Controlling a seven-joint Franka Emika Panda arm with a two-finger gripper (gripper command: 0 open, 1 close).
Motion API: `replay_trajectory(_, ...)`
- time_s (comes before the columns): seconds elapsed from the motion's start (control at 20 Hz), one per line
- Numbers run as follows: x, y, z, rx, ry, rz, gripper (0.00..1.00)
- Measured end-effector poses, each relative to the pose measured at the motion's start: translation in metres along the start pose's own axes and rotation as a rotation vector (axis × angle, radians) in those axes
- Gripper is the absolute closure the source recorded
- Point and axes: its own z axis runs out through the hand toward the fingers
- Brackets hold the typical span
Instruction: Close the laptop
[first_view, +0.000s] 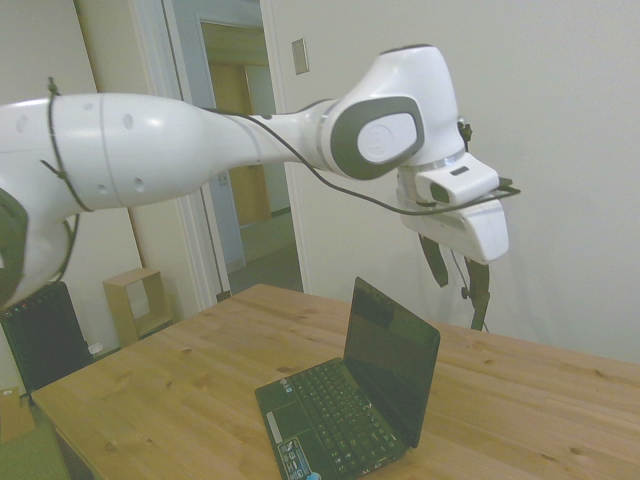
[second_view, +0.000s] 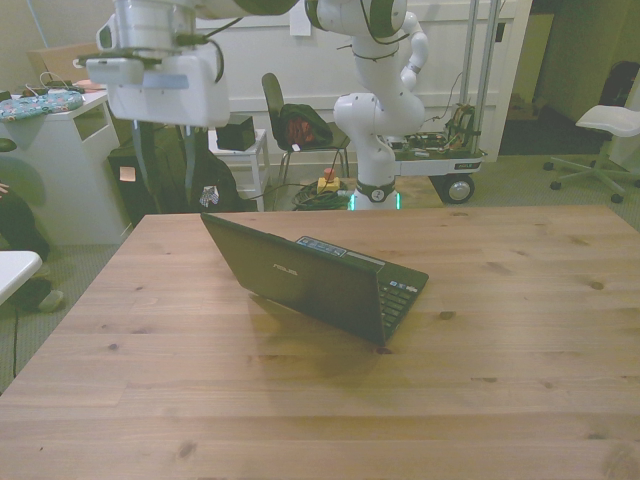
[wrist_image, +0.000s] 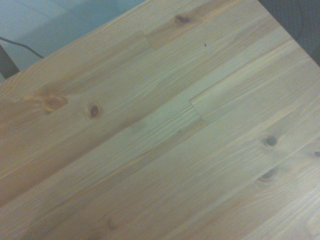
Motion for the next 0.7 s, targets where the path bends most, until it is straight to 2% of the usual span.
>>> replay_trajectory(0.2, -0.007, -0.028, 0.032, -0.005, -0.04, -0.029, 0.0)
replay_trajectory(0.6, -0.06, -0.08, 0.057, 0.012, -0.115, -0.107, 0.0)
replay_trajectory(0.65, -0.065, -0.084, 0.059, 0.012, -0.121, -0.11, 1.0)
replay_trajectory(0.7, -0.07, -0.086, 0.061, 0.01, -0.127, -0.109, 1.0)
